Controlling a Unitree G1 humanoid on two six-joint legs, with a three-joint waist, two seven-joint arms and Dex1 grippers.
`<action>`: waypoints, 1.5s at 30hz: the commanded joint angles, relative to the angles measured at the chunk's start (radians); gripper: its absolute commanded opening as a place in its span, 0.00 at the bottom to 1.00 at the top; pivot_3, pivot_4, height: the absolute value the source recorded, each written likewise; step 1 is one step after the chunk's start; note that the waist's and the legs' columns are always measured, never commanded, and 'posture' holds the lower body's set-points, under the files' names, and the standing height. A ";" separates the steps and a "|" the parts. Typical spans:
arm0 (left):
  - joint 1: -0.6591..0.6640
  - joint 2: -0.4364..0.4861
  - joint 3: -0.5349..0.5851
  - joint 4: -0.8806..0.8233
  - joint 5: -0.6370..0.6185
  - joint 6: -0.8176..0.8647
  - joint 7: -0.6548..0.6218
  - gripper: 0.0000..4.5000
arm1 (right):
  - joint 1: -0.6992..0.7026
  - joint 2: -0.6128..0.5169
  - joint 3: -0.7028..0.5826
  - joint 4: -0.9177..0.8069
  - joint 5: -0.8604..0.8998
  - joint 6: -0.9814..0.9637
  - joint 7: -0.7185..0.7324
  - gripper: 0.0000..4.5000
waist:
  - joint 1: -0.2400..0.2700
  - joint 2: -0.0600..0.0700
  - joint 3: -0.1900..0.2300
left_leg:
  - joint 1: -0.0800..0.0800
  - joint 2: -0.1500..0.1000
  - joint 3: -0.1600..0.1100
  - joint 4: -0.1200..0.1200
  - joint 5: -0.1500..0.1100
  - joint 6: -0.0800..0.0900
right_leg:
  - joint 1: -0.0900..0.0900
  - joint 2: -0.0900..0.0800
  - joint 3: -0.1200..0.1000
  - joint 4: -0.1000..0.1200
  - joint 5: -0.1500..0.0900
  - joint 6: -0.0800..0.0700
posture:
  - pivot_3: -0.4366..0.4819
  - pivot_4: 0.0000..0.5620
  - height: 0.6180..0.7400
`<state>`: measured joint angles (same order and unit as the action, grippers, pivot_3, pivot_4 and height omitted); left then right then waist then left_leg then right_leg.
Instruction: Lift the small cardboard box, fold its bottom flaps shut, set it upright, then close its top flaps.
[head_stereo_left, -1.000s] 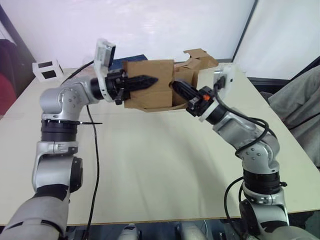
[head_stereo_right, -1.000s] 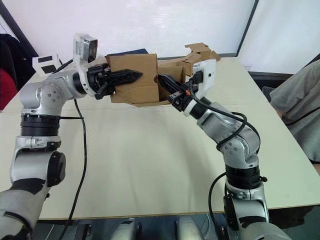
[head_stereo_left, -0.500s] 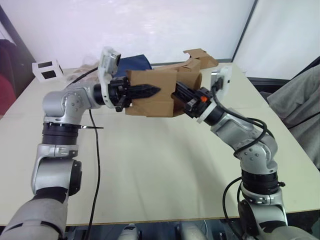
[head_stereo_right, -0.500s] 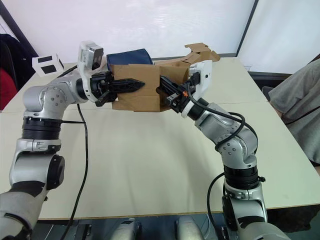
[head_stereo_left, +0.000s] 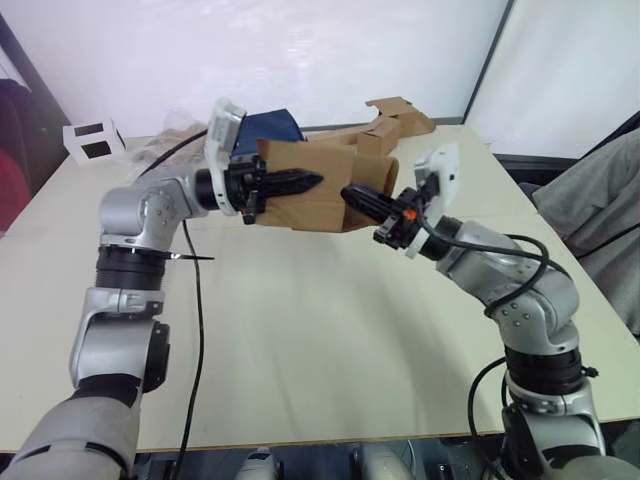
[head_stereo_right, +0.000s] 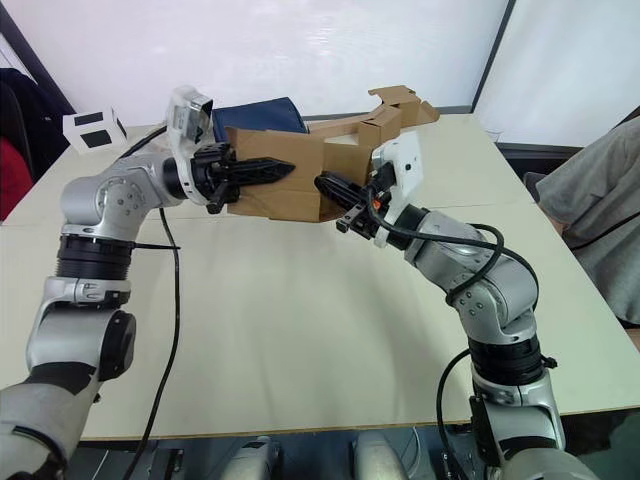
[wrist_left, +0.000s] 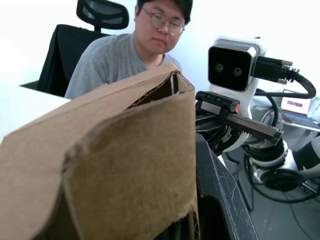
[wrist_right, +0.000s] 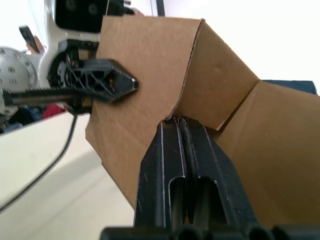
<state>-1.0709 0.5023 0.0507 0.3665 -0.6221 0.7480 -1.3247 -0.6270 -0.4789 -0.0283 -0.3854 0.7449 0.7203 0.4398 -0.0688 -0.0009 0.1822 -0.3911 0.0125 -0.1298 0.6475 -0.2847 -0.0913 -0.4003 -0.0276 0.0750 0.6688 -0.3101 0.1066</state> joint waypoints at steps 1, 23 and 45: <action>-0.021 0.013 0.014 -0.035 -0.010 -0.016 -0.008 0.00 | 0.036 -0.050 -0.079 -0.063 0.022 -0.009 0.041 0.01 | 0.003 0.000 0.000 | 0.000 0.000 0.000 0.000 0.000 0.000 | 0.000 0.000 0.000 0.000 0.000 0.000 | 0.48 0.27 1.00; -0.026 0.034 0.016 -0.096 -0.063 0.057 -0.035 0.00 | 0.170 -0.073 -0.028 -0.082 -0.029 -0.012 0.076 0.01 | 0.001 0.000 0.000 | 0.000 0.000 0.000 0.000 0.000 0.000 | 0.000 0.000 0.000 0.000 0.000 0.000 | 0.48 0.27 1.00; 0.003 0.038 0.009 -0.122 -0.071 0.058 -0.026 0.00 | 0.083 0.042 -0.003 -0.065 -0.011 -0.031 0.119 0.01 | -0.001 0.000 0.000 | 0.000 0.000 0.000 0.000 0.000 0.000 | 0.000 0.000 0.000 0.000 0.000 0.000 | 0.48 0.27 1.00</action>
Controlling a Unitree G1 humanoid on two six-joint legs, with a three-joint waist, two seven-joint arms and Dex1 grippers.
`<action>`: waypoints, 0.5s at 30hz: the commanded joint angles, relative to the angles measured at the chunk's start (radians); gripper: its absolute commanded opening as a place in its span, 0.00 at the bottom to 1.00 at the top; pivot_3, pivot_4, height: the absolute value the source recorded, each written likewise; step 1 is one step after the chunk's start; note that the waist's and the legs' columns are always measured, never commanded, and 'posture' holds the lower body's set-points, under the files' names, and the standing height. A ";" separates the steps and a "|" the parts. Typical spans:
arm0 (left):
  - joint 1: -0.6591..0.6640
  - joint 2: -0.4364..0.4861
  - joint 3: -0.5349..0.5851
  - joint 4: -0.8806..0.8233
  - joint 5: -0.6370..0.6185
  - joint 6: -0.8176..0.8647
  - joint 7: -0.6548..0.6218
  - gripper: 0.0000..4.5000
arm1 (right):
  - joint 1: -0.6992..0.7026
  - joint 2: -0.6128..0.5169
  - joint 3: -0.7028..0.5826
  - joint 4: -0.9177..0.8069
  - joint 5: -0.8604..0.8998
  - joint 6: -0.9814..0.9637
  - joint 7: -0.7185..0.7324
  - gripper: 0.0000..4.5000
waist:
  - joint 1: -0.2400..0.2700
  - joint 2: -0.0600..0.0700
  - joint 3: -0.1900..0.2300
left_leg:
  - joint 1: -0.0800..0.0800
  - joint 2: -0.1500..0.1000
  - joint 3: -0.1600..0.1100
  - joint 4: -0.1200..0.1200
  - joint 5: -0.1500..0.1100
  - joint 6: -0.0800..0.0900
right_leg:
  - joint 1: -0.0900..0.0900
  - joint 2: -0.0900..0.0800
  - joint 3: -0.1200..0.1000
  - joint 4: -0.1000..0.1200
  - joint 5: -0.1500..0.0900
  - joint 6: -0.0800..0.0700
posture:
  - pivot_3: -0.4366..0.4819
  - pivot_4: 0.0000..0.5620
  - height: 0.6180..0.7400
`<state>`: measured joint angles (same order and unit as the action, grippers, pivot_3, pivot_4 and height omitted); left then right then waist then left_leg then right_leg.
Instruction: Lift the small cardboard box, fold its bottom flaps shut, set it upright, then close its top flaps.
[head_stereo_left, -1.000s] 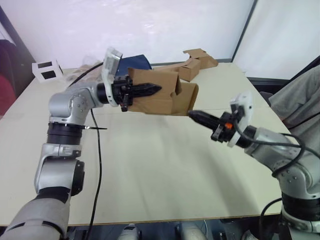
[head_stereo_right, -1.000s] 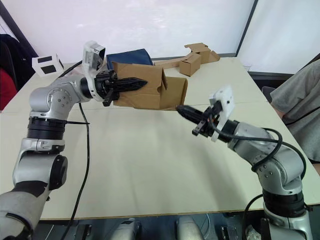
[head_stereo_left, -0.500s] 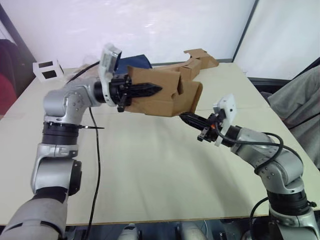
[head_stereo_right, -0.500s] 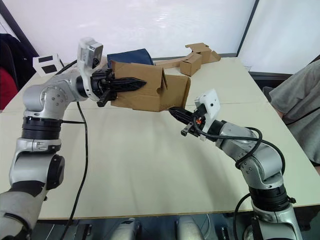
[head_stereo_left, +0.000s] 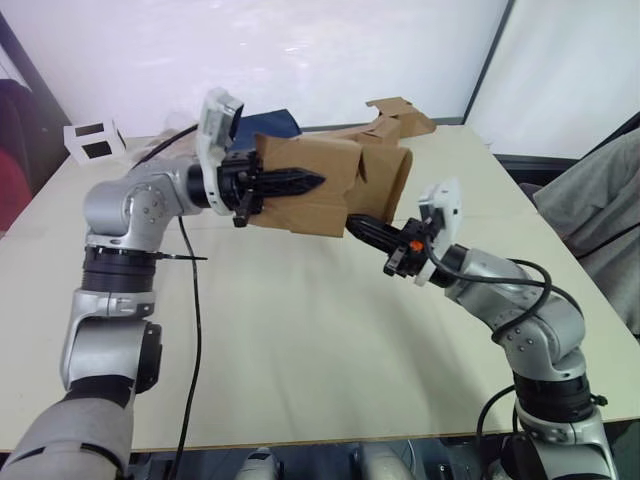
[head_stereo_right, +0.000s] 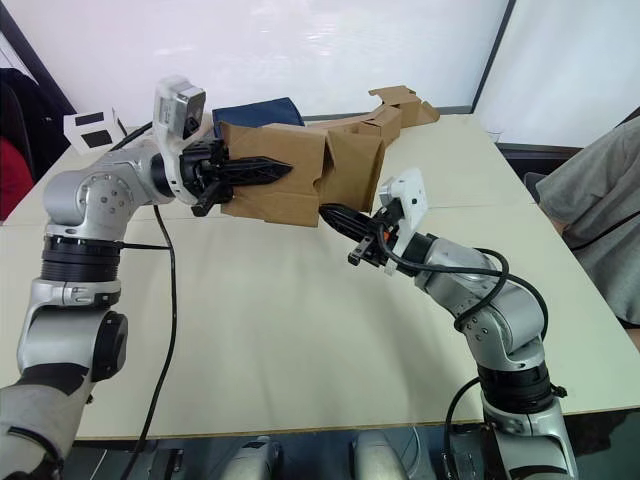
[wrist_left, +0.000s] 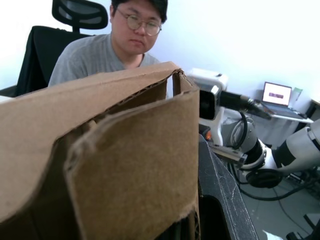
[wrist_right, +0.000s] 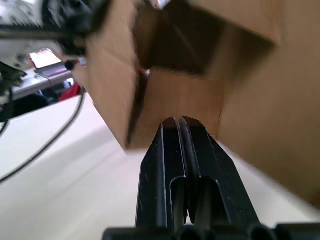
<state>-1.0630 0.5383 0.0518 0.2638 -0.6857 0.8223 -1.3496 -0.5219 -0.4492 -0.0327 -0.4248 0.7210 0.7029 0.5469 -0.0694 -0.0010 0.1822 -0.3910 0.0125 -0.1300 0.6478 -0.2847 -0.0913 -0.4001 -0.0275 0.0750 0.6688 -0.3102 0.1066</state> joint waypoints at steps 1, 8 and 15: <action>-0.004 0.002 0.008 -0.019 -0.007 -0.018 -0.002 0.00 | -0.025 0.014 0.004 -0.026 0.015 -0.012 0.014 0.01 | 0.000 0.000 0.000 | 0.000 0.000 0.000 0.000 0.000 0.000 | 0.000 0.000 0.000 0.000 0.000 0.000 | 0.48 0.27 1.00; 0.005 -0.001 0.011 -0.017 -0.004 -0.028 0.008 0.00 | -0.054 -0.016 0.013 -0.053 0.018 0.013 0.040 0.01 | 0.000 0.000 0.000 | 0.000 0.000 0.000 0.000 0.000 0.000 | 0.000 0.000 0.000 0.000 0.000 0.000 | 0.48 0.27 1.00; 0.007 0.011 0.021 -0.009 -0.005 -0.029 0.012 0.00 | -0.075 -0.160 -0.169 -0.051 0.151 0.083 0.080 0.01 | 0.002 0.000 0.000 | 0.000 0.000 0.000 0.000 0.000 0.000 | 0.000 0.000 0.000 0.000 0.000 0.000 | 0.48 0.27 1.00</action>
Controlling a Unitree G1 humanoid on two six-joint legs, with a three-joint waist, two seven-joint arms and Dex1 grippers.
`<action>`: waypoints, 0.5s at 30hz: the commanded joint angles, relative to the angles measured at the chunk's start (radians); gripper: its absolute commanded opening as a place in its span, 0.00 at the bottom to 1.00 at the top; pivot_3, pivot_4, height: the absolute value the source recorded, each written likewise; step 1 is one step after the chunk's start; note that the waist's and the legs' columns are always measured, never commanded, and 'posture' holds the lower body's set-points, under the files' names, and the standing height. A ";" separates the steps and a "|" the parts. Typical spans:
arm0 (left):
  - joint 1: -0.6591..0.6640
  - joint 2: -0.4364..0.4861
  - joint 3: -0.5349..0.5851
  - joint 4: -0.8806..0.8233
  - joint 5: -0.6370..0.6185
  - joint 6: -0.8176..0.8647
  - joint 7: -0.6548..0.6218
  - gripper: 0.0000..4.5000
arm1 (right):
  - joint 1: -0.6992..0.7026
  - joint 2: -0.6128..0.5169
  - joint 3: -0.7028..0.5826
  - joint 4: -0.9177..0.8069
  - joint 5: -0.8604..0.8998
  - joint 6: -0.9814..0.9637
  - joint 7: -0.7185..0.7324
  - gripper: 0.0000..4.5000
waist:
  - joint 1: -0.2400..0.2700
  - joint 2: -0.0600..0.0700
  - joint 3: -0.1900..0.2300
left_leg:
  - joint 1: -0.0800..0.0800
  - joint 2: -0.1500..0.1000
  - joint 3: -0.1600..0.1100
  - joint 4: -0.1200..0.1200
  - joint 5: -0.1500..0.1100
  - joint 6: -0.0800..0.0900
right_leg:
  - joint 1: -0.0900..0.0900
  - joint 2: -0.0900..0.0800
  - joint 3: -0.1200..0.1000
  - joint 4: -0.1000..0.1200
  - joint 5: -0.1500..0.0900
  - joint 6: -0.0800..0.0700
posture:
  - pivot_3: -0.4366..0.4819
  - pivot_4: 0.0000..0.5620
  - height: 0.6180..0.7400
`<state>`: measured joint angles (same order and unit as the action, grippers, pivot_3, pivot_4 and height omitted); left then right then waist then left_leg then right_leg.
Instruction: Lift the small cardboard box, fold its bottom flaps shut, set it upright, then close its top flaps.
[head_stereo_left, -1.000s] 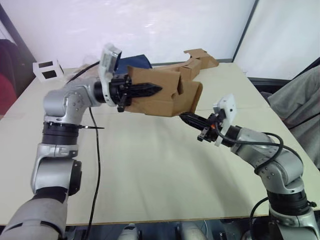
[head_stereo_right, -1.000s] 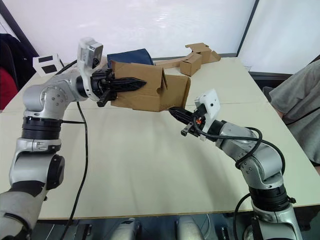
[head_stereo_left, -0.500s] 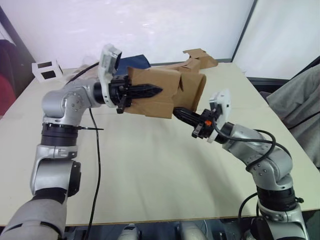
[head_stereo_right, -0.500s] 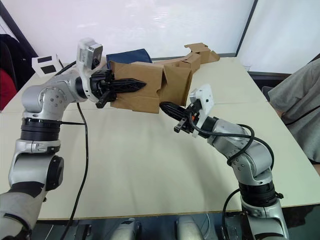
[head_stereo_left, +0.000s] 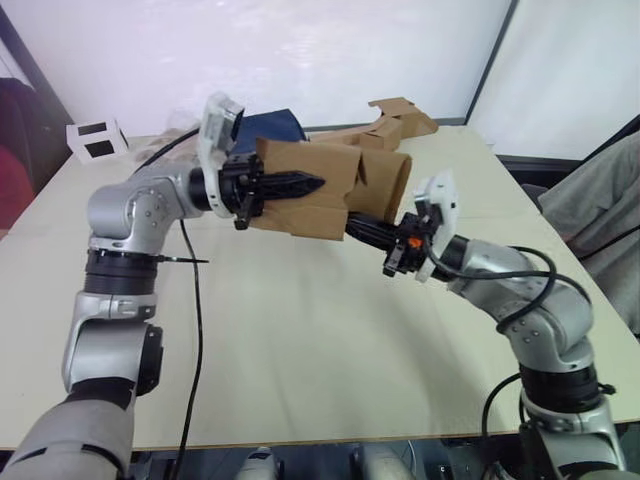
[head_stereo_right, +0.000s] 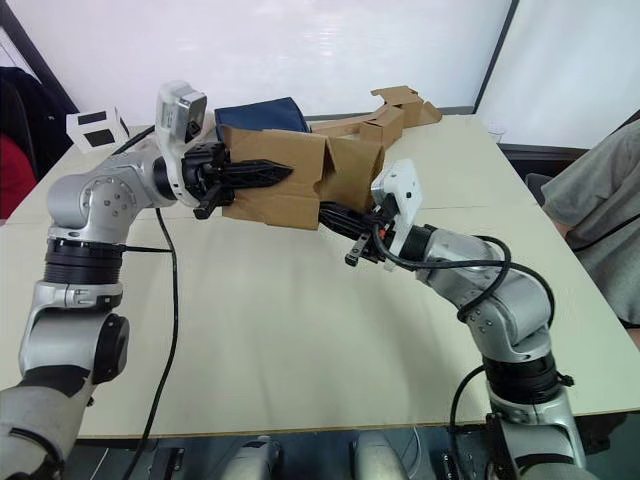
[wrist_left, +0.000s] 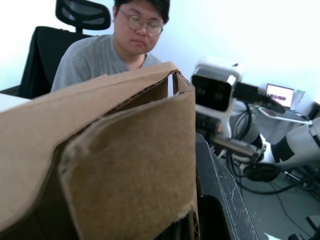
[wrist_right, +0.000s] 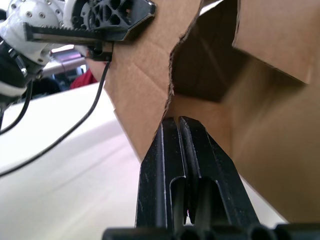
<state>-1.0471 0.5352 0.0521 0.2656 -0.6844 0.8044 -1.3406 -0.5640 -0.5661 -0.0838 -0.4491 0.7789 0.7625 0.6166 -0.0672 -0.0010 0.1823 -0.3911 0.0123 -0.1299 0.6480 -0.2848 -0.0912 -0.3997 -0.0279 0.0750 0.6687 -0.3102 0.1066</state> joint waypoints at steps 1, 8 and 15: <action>-0.009 0.014 0.021 -0.009 -0.009 -0.009 0.002 0.00 | -0.038 -0.061 -0.167 -0.002 0.126 0.035 0.007 0.01 | 0.000 0.000 0.000 | 0.000 0.000 0.000 0.000 0.000 0.000 | 0.000 0.000 0.000 0.000 0.000 0.000 | 0.48 0.27 1.00; -0.009 0.007 0.013 0.006 -0.007 -0.015 0.002 0.00 | -0.067 -0.026 -0.274 0.164 0.085 -0.041 -0.103 0.01 | -0.003 0.000 0.000 | 0.000 0.000 0.000 0.000 0.000 0.000 | 0.000 0.000 0.000 0.000 0.000 0.000 | 0.48 0.27 1.00; -0.016 0.004 0.012 0.006 -0.009 -0.012 0.004 0.00 | -0.070 0.022 -0.137 0.319 -0.159 -0.154 -0.193 0.01 | -0.003 0.000 0.000 | 0.000 0.000 0.001 0.000 0.000 0.000 | -0.001 0.000 0.001 0.001 0.000 0.000 | 0.48 0.27 1.00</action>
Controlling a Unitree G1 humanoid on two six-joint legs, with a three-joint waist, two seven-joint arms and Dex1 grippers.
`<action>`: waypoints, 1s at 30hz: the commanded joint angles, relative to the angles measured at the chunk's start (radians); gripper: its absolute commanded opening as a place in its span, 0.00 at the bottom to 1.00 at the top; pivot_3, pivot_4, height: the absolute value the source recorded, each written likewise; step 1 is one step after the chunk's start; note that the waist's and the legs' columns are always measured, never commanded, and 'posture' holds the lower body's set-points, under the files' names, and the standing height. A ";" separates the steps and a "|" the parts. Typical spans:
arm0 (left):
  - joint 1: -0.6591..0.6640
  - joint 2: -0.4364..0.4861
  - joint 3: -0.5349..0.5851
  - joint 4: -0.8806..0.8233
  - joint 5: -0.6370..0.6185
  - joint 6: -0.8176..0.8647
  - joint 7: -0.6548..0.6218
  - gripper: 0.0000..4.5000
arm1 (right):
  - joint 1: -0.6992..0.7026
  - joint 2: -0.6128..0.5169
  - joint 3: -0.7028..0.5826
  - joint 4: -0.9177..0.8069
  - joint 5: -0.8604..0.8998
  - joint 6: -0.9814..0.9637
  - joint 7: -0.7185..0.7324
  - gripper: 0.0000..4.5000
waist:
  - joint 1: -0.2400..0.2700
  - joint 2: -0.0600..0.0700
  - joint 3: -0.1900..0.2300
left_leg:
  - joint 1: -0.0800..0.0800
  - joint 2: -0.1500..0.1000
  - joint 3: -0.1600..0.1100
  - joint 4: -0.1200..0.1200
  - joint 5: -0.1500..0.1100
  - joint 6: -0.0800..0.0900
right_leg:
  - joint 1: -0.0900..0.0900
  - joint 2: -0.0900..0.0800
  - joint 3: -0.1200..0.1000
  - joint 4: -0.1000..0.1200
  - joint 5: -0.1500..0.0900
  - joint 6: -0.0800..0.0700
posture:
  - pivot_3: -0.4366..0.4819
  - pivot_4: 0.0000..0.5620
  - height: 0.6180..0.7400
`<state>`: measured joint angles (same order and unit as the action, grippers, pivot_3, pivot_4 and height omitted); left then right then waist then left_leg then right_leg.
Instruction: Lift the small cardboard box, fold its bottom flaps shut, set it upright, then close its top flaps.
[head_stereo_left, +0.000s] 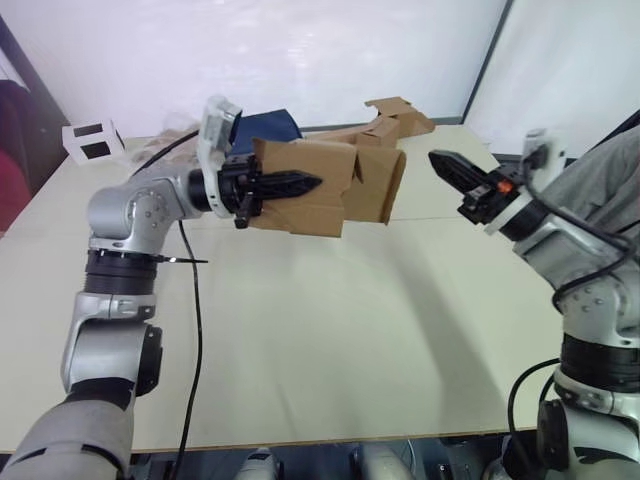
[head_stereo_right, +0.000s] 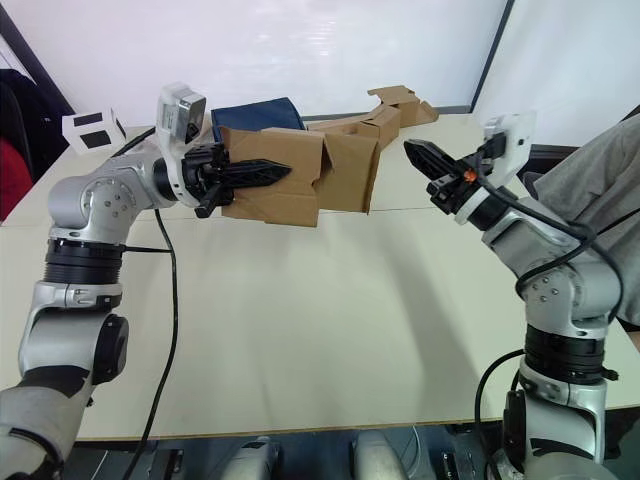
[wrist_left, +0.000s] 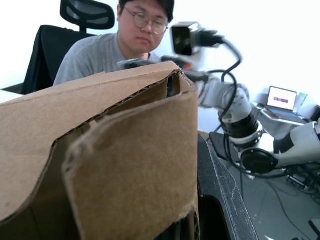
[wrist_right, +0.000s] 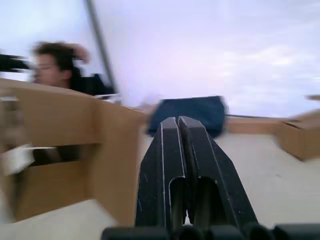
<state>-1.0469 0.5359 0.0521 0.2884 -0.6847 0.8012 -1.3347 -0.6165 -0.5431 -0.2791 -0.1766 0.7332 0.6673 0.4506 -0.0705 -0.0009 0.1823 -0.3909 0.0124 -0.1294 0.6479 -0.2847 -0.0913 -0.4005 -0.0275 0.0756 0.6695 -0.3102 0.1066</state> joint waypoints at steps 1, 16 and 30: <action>-0.015 0.004 0.012 -0.019 -0.010 -0.007 -0.001 0.00 | -0.013 -0.002 0.088 0.063 -0.146 -0.065 -0.025 0.01 | 0.000 0.000 0.000 | 0.000 0.000 0.000 0.000 0.000 0.000 | 0.000 0.000 0.000 0.000 0.000 0.000 | 0.48 0.27 1.00; -0.014 0.004 0.019 0.005 -0.003 -0.022 0.022 0.00 | 0.073 0.130 0.072 -0.174 0.207 0.101 0.070 0.01 | 0.003 0.000 0.000 | 0.000 0.000 0.000 0.001 0.000 0.000 | 0.001 0.000 0.000 0.000 0.000 0.000 | 0.48 0.27 1.00; -0.027 0.002 0.024 0.024 -0.007 -0.018 0.021 0.00 | 0.119 0.302 0.020 -0.171 0.429 0.081 -0.054 0.42 | 0.000 0.000 0.000 | 0.000 0.000 0.000 0.000 0.000 0.000 | 0.000 0.000 0.000 0.000 0.000 0.000 | 0.48 0.27 1.00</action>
<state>-1.0474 0.5309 0.0527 0.3230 -0.6839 0.7967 -1.3125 -0.5023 -0.2738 -0.2248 -0.3289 1.0881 0.7726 0.4252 -0.0701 -0.0006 0.1824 -0.3910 0.0126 -0.1299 0.6481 -0.2846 -0.0915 -0.4002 -0.0276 0.0752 0.6696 -0.3102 0.1066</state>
